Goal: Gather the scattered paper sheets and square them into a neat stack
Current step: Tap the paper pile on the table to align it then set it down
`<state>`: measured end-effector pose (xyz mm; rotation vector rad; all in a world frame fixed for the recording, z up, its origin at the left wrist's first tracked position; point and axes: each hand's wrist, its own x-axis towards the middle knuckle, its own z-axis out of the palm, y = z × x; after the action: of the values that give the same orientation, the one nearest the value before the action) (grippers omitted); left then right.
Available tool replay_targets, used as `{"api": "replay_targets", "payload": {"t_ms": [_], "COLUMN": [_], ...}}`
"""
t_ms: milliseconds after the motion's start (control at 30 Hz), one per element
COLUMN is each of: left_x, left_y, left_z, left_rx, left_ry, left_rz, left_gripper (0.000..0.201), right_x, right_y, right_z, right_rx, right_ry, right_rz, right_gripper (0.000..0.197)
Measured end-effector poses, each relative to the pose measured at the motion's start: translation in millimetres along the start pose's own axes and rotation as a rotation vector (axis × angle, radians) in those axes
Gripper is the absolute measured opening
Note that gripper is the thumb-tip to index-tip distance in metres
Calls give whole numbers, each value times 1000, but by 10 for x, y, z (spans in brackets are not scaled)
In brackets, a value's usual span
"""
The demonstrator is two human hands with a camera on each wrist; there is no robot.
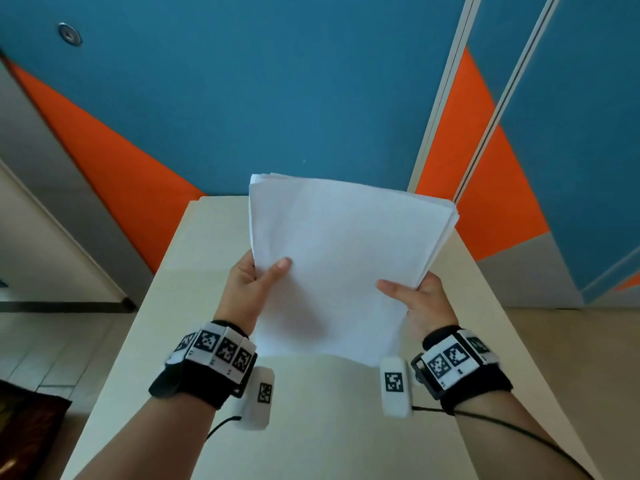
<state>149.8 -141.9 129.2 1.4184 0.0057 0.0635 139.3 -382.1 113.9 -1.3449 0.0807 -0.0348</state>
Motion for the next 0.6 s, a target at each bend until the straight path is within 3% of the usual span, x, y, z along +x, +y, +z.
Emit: {"api": "replay_targets", "payload": {"t_ms": [100,267,433,600], "left_x": [-34,-121,-31,-2], "left_y": [-144,-324,-264,-202], "left_z": [-87,-165,-194,-108], "left_rx": [80,158,49,39], "left_ry": [2,-18,41,113], "left_rz": [13,-66,-15,96], "left_gripper": [45,72,67,38], "right_x": [-14,-70,-15,-14], "right_y": [20,194,150,119], "right_z": [14,48,2,8], "right_rx": [-118,-204,-190,-184], "right_ry": [0,-9,19,5], "right_rz": [-1,93,55,21], "right_gripper": [28,40,40,41]}}
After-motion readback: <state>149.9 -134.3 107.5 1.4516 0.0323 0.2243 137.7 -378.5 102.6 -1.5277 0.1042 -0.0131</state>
